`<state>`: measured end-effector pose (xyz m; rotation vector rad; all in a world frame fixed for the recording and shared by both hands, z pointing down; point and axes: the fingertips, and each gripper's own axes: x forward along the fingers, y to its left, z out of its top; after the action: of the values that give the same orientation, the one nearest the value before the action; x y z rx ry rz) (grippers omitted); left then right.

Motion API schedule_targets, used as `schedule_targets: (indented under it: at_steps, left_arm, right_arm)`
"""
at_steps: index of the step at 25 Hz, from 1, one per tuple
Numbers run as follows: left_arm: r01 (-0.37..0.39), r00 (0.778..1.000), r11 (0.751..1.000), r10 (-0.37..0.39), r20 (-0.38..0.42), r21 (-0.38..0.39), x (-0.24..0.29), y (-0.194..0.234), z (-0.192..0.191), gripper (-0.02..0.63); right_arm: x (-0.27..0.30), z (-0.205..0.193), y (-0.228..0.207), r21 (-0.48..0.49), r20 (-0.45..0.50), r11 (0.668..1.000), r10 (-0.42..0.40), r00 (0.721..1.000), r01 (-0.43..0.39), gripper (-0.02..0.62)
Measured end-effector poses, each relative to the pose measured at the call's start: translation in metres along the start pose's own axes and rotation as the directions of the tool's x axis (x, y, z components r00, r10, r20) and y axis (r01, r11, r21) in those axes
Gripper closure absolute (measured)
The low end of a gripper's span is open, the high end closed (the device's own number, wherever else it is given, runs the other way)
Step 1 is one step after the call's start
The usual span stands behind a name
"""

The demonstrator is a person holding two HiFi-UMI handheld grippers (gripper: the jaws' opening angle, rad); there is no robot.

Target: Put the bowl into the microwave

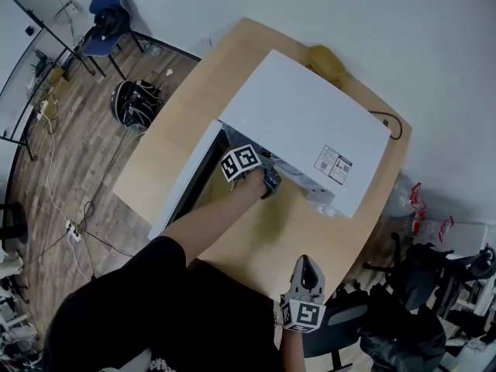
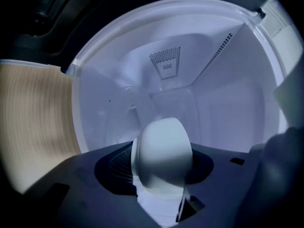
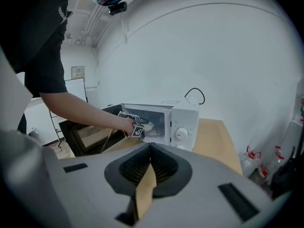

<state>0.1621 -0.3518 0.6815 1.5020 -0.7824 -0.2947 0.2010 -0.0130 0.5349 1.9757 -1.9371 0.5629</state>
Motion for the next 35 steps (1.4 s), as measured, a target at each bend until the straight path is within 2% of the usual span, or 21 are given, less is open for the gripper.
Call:
schedule_targets:
  at_steps: [4, 8, 15, 23, 27, 35]
  left_arm:
    - [0.005, 1.000, 0.999, -0.005, -0.019, 0.040, 0.012, -0.006, 0.004, 0.387]
    - [0.000, 1.000, 0.999, 0.001, -0.028, 0.050, 0.022, -0.004, 0.007, 0.387]
    - [-0.073, 0.995, 0.994, 0.078, -0.061, 0.080, 0.026, -0.001, 0.009, 0.385]
    - [-0.113, 0.993, 0.978, 0.115, 0.000, 0.174, 0.015, 0.001, 0.019, 0.367]
    - [-0.109, 0.993, 0.979, 0.113, -0.013, 0.171, 0.015, 0.000, 0.018, 0.360]
    - [-0.159, 0.987, 0.958, 0.154, 0.041, 0.239, 0.003, 0.004, 0.030, 0.344]
  right_arm:
    - [-0.001, -0.007, 0.001, -0.020, -0.014, 1.000, -0.011, 1.000, 0.011, 0.535]
    - [0.002, -0.007, 0.001, 0.018, -0.002, 1.000, -0.015, 1.000, 0.015, 0.535]
    - [0.002, -0.012, 0.006, 0.068, -0.007, 0.998, -0.002, 1.000, 0.003, 0.535]
    - [-0.005, -0.020, 0.004, 0.078, -0.015, 0.997, -0.013, 1.000, 0.014, 0.535]
    - [-0.006, -0.021, 0.006, 0.085, -0.014, 0.996, -0.007, 1.000, 0.009, 0.535]
    - [-0.006, -0.022, 0.012, 0.074, -0.023, 0.997, 0.002, 1.000, 0.000, 0.535]
